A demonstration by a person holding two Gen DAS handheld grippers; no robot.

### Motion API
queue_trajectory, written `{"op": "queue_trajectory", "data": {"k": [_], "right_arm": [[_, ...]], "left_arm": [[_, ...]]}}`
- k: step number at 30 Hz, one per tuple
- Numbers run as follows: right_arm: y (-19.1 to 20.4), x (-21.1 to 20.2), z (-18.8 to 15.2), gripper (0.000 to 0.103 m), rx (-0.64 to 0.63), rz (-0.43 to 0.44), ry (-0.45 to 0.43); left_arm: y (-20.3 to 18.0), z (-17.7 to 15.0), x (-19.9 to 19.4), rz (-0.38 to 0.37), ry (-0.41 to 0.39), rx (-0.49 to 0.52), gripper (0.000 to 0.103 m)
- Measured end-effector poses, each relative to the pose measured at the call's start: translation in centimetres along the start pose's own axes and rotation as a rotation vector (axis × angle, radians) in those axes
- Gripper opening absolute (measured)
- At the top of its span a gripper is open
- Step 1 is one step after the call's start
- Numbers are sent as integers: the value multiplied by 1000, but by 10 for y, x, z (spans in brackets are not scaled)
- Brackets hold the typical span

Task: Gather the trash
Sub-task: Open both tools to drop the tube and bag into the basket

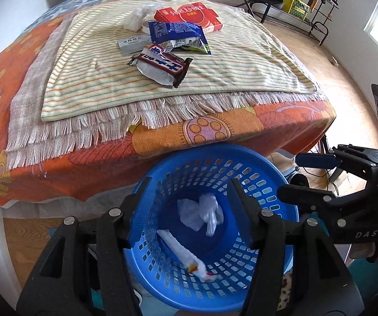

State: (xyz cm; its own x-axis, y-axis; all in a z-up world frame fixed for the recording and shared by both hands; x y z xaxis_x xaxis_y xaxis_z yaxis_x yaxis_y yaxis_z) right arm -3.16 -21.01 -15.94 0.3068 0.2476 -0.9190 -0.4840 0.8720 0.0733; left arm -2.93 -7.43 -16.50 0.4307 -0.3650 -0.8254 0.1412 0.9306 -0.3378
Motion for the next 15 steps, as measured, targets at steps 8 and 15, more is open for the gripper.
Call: {"op": "queue_trajectory", "data": {"k": [8, 15], "right_arm": [[-6, -5, 8, 86, 32, -12, -21], [-19, -14, 23, 91, 98, 3, -48]], "left_arm": [[8, 10, -2, 7, -8, -44, 70], [12, 29, -8, 26, -39, -61, 72]]}}
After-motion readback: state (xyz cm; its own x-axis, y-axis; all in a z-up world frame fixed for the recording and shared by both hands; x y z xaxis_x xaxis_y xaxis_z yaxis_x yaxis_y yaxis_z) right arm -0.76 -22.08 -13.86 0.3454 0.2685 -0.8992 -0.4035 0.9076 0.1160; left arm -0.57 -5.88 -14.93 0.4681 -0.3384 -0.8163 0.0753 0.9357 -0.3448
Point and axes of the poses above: each gripper's, at about its wrist camera, not at the fingertips, and x roughly the way its jaws point, y to its left, z to its top, the point moved 5 cm from there along x, roughly the way its jaws point, and after that the axes turned 13 degrees about -z, right-handed, at the moved point
